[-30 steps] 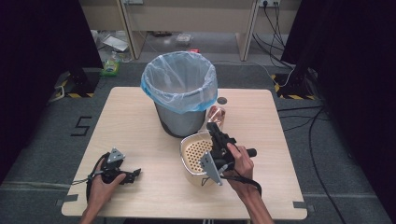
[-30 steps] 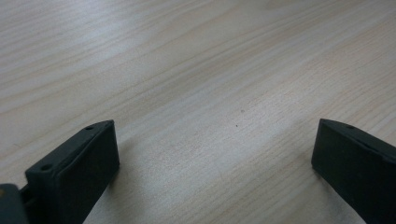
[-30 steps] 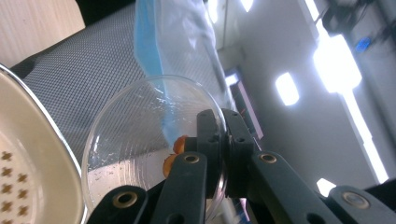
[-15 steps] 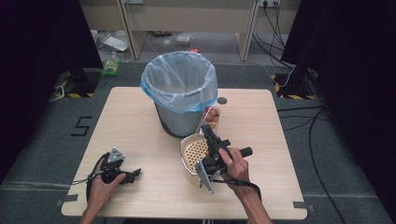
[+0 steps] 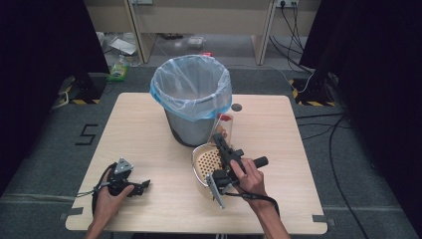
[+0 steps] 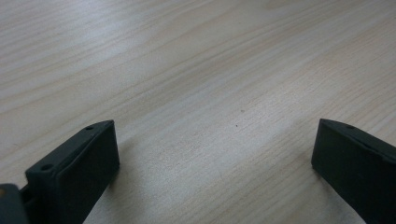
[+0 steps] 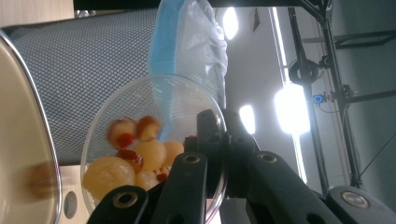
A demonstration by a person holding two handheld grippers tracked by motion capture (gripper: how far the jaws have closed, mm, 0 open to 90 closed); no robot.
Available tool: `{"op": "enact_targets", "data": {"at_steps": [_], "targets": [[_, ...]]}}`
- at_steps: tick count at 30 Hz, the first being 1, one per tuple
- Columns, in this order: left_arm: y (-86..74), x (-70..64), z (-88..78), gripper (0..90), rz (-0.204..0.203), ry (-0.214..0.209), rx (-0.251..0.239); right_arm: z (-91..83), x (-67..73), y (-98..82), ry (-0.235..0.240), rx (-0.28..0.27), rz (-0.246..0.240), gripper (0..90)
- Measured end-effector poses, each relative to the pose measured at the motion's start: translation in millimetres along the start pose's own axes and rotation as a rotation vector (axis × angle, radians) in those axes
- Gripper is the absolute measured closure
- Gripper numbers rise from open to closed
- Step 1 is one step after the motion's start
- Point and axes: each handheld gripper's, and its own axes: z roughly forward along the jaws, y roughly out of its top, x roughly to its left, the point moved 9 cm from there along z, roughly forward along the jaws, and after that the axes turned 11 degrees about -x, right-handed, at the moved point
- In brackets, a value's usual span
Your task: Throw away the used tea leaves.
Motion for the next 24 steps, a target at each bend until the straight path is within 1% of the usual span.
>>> {"op": "enact_targets", "data": {"at_steps": [2, 3, 4, 5, 6, 7, 8, 10, 12, 13, 14, 15, 16, 17, 19, 20, 21, 22, 24], "targets": [[0.0, 0.0, 0.0, 0.0, -0.001, -0.001, 0.000, -0.6, 1.3, 0.3, 0.012, 0.002, -0.020, 87.8], [0.0, 0.0, 0.0, 0.0, -0.001, -0.001, 0.001, -1.3, -3.4, 4.1, 0.001, -0.017, -0.054, 87.8], [0.0, 0.0, 0.0, 0.0, -0.001, -0.001, 0.001, 0.7, -9.8, 1.8, -0.016, -0.011, -0.067, 87.8], [0.0, 0.0, 0.1, 0.0, -0.001, -0.001, 0.000, 1.3, -8.5, -3.4, -0.016, 0.014, -0.020, 87.8], [0.0, 0.0, 0.0, 0.0, 0.000, -0.001, 0.000, 0.3, -7.9, -2.8, -0.019, 0.008, -0.010, 87.8], [0.0, 0.0, 0.0, 0.0, 0.000, 0.000, 0.000, -0.8, -7.2, -0.8, -0.022, -0.004, -0.019, 87.8], [0.0, 0.0, 0.0, 0.0, -0.001, -0.001, 0.001, -0.3, -7.7, -1.3, -0.018, -0.004, -0.036, 87.8], [0.0, 0.0, 0.0, 0.0, 0.000, 0.000, 0.000, -0.6, -9.1, -3.7, -0.028, 0.000, -0.029, 87.8], [0.0, 0.0, 0.0, 0.0, -0.001, -0.001, 0.001, 0.5, -10.3, -7.0, -0.025, 0.012, -0.026, 87.8], [0.0, 0.0, 0.1, 0.0, -0.001, -0.001, 0.001, 0.3, -12.6, -4.7, -0.041, -0.010, -0.044, 87.9], [0.0, 0.0, 0.1, 0.0, -0.001, -0.001, 0.000, 3.2, -10.0, -11.9, -0.038, 0.015, -0.033, 87.8], [0.0, 0.1, 0.1, 0.0, -0.001, -0.001, 0.000, 4.7, -5.5, -17.4, -0.021, 0.039, -0.007, 87.8], [0.0, 0.0, 0.0, 0.0, -0.001, -0.001, 0.001, 2.8, -5.6, -10.4, -0.026, 0.009, -0.028, 87.8], [0.0, 0.0, 0.1, 0.0, -0.002, -0.001, 0.001, 3.3, -6.6, -4.6, -0.018, -0.007, -0.061, 87.8], [0.0, 0.0, 0.0, 0.0, -0.001, -0.001, 0.001, 5.9, -4.6, -8.9, -0.022, 0.017, -0.039, 87.9], [0.0, -0.1, -0.1, 0.0, 0.001, 0.001, -0.001, 6.7, -4.0, -10.5, -0.020, 0.019, -0.048, 87.8], [-0.1, -0.1, -0.1, 0.0, 0.000, 0.001, 0.000, 6.4, -2.0, -11.3, -0.016, 0.022, -0.047, 87.9], [-0.2, 0.0, 0.0, 0.0, -0.002, -0.001, 0.001, 6.0, -1.6, -9.8, -0.018, 0.014, -0.056, 87.9], [-0.2, 0.0, -0.2, 0.0, -0.001, 0.000, 0.001, 4.6, -1.9, -8.9, -0.019, 0.017, -0.065, 87.8]]}}
